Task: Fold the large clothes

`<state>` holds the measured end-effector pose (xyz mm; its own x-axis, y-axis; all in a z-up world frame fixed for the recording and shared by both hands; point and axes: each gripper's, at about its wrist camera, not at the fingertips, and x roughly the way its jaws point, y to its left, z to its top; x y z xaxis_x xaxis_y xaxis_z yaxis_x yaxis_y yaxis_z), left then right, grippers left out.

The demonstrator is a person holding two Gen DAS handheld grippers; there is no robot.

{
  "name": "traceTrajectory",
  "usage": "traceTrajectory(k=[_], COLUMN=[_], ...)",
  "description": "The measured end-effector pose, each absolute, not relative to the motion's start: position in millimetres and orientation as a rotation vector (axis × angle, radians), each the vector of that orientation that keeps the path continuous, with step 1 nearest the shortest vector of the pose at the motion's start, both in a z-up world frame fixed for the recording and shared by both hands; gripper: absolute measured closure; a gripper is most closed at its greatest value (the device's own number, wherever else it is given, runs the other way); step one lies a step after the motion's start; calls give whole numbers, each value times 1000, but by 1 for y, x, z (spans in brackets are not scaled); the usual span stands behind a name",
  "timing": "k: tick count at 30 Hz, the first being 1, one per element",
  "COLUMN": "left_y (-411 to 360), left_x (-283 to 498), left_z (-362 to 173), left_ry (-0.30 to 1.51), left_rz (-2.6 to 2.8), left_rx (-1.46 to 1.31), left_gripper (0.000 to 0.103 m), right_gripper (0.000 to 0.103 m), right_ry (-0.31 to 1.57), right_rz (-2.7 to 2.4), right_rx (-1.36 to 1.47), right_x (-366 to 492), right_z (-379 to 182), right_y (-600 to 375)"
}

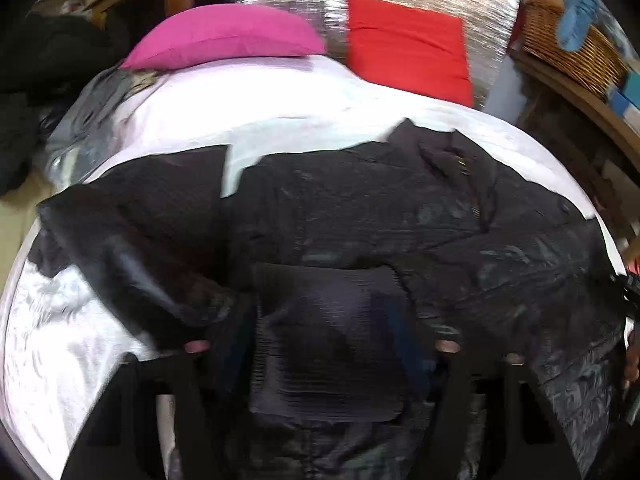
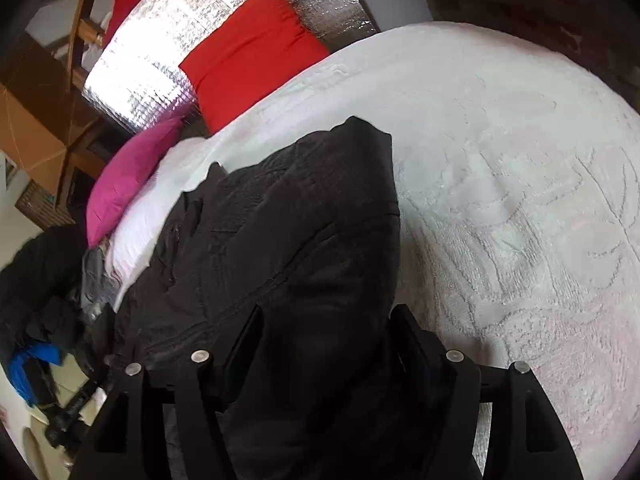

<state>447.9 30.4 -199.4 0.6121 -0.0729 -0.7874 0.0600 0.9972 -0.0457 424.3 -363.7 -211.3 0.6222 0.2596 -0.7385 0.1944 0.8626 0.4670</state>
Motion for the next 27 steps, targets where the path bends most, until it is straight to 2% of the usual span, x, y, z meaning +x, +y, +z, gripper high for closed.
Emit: traceTrajectory(k=[1, 2, 3, 4, 7, 11, 15, 16, 19, 24, 26, 27], left_y=[25, 21, 17, 15, 5, -15, -23, -22, -13, -4, 2, 5], left_x=[448, 448, 449, 449, 449, 443, 446, 448, 452, 454, 456, 456], left_z=[-201, -202, -202, -202, -194, -188, -213, -221, -231, -228, -222, -217], left_ry=[908, 901, 890, 883, 828, 741, 788, 816, 893, 958, 975, 979], left_rz=[-65, -49, -49, -52, -19, 88, 143, 140, 107, 74, 61, 48], left_rx=[19, 45, 52, 45, 88, 268, 430, 444, 444, 398, 344, 308], left_gripper=[84, 95, 101, 101, 102, 102, 102, 102, 102, 101, 98, 93], right_gripper=[38, 51, 55, 62, 68, 69, 69, 65, 31, 30, 30, 30], right_ry=[910, 903, 898, 890, 805, 793, 798, 810, 868, 902, 880, 862], right_rz=[33, 9, -11, -32, -115, -198, -239, -254, -352, -383, -406, -413], right_rx=[520, 473, 430, 403, 352, 297, 297, 303, 271, 347, 306, 283], right_x=[425, 426, 427, 427, 421, 419, 415, 416, 415, 403, 398, 397], right_z=[-211, -209, -206, -202, -185, -195, -209, -208, -200, -175, -161, -152], right_y=[-361, -355, -350, -346, -338, -328, -327, -327, -324, -325, -320, -317])
